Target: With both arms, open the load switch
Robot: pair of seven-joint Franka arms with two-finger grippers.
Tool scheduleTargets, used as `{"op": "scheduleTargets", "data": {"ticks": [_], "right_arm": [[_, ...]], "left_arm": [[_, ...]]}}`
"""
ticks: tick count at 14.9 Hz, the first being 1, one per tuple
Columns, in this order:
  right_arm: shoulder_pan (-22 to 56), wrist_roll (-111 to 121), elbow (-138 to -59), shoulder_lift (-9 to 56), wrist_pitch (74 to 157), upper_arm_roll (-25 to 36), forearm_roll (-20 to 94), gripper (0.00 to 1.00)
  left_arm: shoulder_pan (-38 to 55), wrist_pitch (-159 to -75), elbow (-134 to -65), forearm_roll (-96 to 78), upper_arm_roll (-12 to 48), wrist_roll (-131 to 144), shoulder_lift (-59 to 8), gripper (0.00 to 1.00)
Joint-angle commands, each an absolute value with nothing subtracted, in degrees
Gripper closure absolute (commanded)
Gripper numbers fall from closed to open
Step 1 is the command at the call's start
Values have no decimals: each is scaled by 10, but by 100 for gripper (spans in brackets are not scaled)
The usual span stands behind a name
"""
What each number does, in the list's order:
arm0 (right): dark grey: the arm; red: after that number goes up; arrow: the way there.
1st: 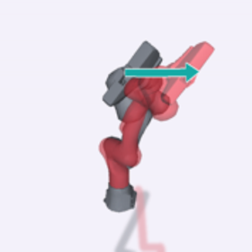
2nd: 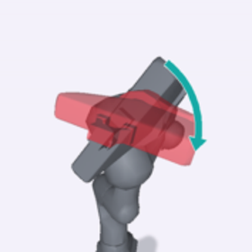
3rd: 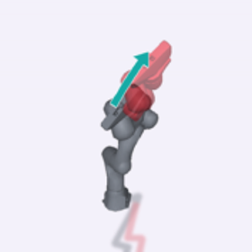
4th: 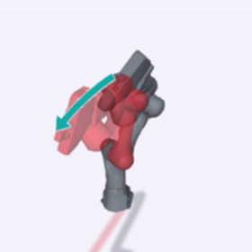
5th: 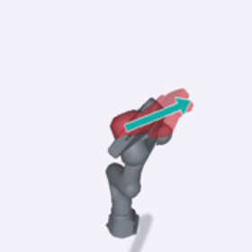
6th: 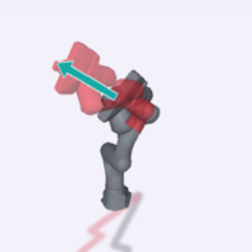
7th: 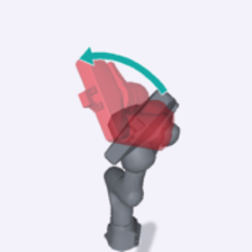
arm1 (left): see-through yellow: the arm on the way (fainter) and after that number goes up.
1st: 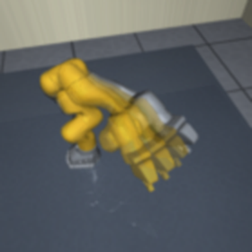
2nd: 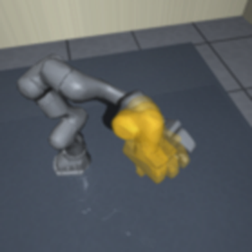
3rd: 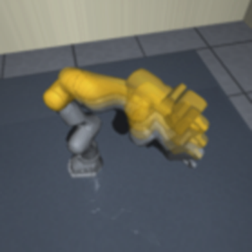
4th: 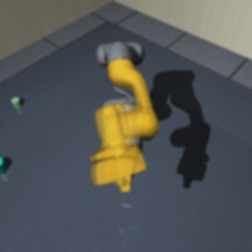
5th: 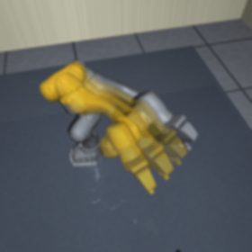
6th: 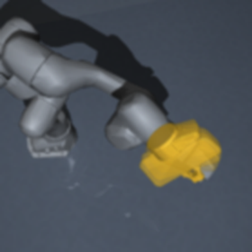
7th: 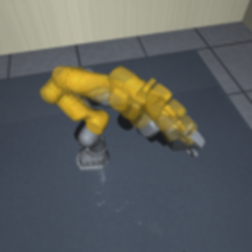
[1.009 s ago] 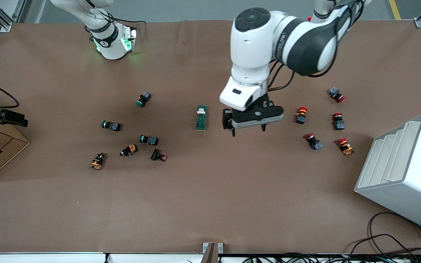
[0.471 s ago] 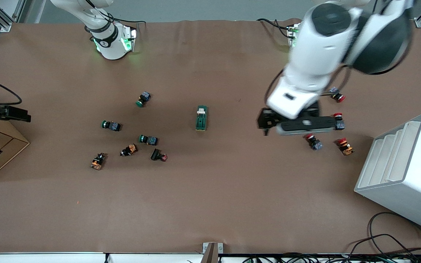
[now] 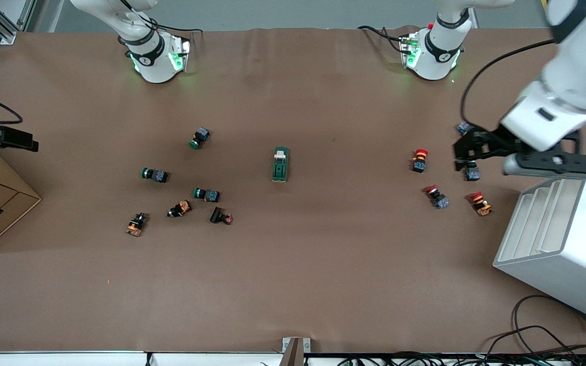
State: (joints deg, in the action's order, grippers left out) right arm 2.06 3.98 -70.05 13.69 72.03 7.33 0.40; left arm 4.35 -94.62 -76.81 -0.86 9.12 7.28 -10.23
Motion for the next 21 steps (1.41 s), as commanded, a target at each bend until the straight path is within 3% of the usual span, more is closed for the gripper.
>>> {"op": "scheduleTargets", "data": {"ticks": [1,8,11,16,21], "right_arm": [[17,25,-712,117,713,69,12,0],[15,31,-749,80,720,69,16,0],[14,31,-769,58,719,71,16,0],[0,31,-790,32,717,68,16,0],[-19,31,-831,-5,742,39,16,0]], "left_arm": [[21,-919,-789,-18,91,47,-70,0],[10,-853,-833,-21,74,16,-14,0],[32,-830,-836,-21,32,-5,-4,0],[27,-832,-838,-17,31,-42,5,0],[27,-836,-897,-16,35,-31,49,0]]}}
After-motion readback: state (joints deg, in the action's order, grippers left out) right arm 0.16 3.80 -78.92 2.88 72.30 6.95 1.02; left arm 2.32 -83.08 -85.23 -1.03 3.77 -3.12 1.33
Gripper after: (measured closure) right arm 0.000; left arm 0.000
